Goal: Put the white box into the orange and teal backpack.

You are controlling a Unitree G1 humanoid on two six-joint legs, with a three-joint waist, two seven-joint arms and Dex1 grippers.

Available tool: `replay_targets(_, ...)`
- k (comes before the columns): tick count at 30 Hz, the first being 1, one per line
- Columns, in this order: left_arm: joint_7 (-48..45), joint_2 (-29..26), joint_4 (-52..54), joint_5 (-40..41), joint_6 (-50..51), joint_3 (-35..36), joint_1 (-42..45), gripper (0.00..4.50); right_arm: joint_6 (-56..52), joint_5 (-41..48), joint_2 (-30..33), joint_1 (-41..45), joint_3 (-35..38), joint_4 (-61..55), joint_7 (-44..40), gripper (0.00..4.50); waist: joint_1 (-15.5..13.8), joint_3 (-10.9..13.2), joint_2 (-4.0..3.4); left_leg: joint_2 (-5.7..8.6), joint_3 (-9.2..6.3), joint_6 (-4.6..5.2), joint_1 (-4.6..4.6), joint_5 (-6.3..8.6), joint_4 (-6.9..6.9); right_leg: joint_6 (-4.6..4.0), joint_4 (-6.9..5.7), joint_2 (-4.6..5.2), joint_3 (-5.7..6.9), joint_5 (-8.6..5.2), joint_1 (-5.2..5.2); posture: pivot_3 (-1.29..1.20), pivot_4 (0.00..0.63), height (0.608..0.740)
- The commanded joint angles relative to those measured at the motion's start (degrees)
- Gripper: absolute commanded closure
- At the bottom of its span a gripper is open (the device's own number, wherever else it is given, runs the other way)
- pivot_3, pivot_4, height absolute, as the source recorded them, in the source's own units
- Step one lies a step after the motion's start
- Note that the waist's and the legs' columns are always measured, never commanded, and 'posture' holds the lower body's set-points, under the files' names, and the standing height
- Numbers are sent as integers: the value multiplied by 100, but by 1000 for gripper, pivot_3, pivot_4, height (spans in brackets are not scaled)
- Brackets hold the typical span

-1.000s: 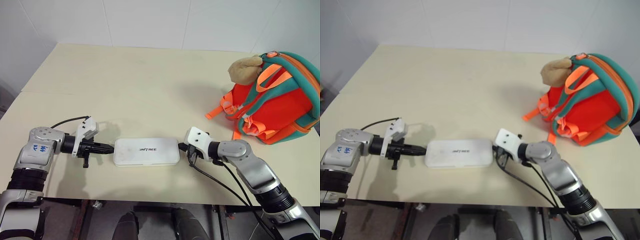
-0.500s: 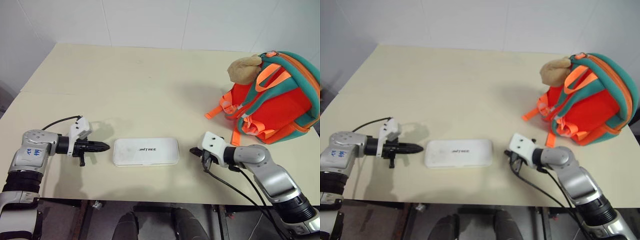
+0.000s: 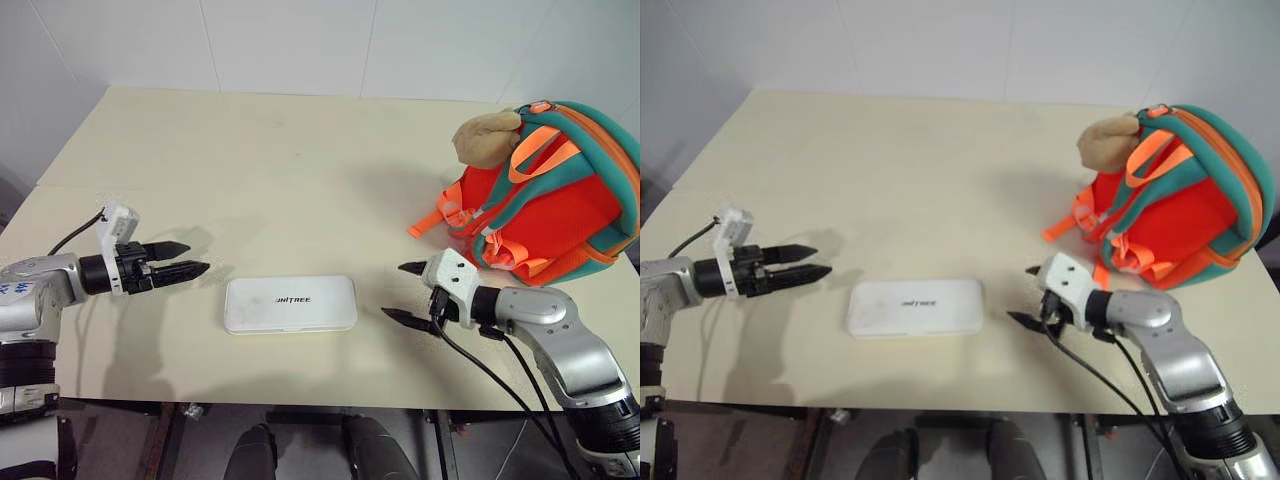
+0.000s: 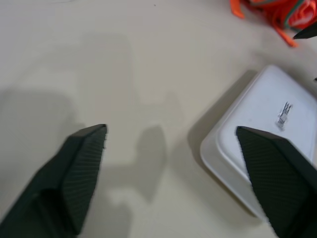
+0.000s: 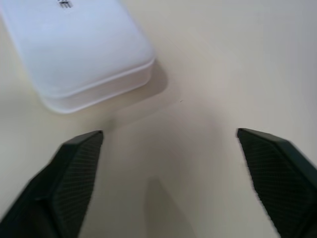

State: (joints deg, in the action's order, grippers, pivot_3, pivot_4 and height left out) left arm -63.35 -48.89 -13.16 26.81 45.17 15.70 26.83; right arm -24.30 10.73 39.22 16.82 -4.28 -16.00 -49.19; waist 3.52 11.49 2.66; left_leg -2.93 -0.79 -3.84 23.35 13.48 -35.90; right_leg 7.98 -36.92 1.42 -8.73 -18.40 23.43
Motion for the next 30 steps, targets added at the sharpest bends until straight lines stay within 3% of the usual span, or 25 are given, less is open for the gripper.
replay_targets(1, 194, 71, 490, 582, 576, 480, -190, 40, 579, -310, -176, 193, -74, 427, 271, 9, 2, 0, 0, 0, 0, 0, 0, 0, -1, 0, 0, 0, 0, 0, 0, 0, 150, 740)
replay_targets(5, 536, 126, 847, 747, 1026, 561, -625, 40, 1091, -813, -283, 413, -276, 1099, 552, 9, 15, 0, 0, 0, 0, 0, -2, 0, 3, -1, 1, 1, 0, -1, 0, 0, 150, 740)
replay_targets(7, 248, -125, 917, 965, 1667, 251, -952, 40, 1446, -1024, -308, 492, -431, 1409, 556, 9, 37, 0, 0, 2, 2, -1, -3, 0, 7, -2, 2, 3, -2, -2, 1, 0, 150, 740)
replay_targets(13, 228, -72, 566, 1542, 2717, 334, -967, 40, 1555, -960, -434, 560, -651, 1295, 207, 9, 119, 0, 1, 1, -5, -3, -9, -1, 18, -8, 0, 2, 4, -6, -1, 0, 150, 740)
replay_targets(30, -85, 235, -330, 1653, 3100, -602, -162, 40, 1509, -940, -583, 829, -885, 1063, -204, 9, 124, 0, 1, 3, -6, -8, -10, -3, 21, -7, -2, 3, 4, -5, -1, 0, 150, 740)
